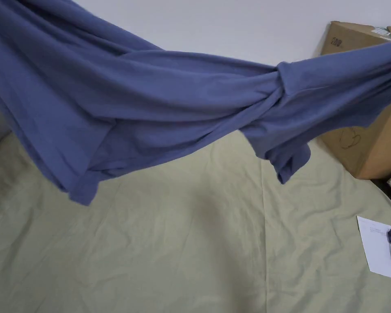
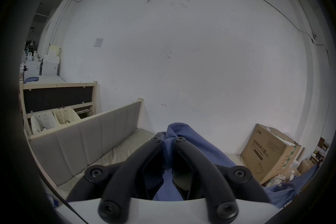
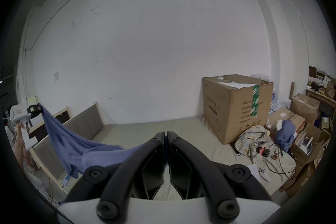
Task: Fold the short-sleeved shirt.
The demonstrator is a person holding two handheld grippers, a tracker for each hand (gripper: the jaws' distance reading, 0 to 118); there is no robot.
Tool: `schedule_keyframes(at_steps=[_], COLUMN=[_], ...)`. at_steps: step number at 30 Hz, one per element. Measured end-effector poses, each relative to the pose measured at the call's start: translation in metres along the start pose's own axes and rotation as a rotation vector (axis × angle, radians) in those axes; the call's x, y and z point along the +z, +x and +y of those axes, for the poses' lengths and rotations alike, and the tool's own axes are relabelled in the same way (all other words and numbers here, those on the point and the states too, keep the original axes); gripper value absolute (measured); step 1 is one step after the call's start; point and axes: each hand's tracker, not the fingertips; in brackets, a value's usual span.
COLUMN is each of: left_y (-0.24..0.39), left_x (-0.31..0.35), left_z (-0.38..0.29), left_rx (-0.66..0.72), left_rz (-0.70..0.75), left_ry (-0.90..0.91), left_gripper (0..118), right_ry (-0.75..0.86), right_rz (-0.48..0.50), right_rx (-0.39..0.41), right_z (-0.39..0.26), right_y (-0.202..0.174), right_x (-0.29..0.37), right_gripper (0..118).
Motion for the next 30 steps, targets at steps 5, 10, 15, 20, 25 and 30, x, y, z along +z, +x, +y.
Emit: schedule_keyframes(at_steps=[5,10,15,20,25,30], left_y=[-0.016,-0.018,-0.004,0.010,0.034,0.074], left_x=[-0.003,-0.006,-0.020,-0.062,-0.116,-0.192], left_z=[0.013,0.018,0.024,0.031,0.029,0.013], left_rx=[0.022,0.085,0.066,0.074,0.057,-0.032], left_rz=[0.031,0.049,0.079,0.084,0.102,0.174], left_ry=[0.007,0.036,0.051,0.016,-0.027,-0.042], left_gripper=[4,4,4,4,4,4], right_ry=[0.017,0.035,0.053,0.040,0.019,0.004], right_rz=[-0.054,-0.096,-0.103,-0.171,-0.260,-0.371], right_rx=[-0.055,-0.062,-0.049,0.014,0.055,0.112], right_z=[0.025,0.045,0.059,0.080,0.094,0.104], right_y=[0.018,0.009,-0.016,-0.020,-0.022,-0.029], right_x=[0.000,-0.007,-0.023,-0.065,-0.127,-0.213], right_gripper=[1,2,1,2,1,1])
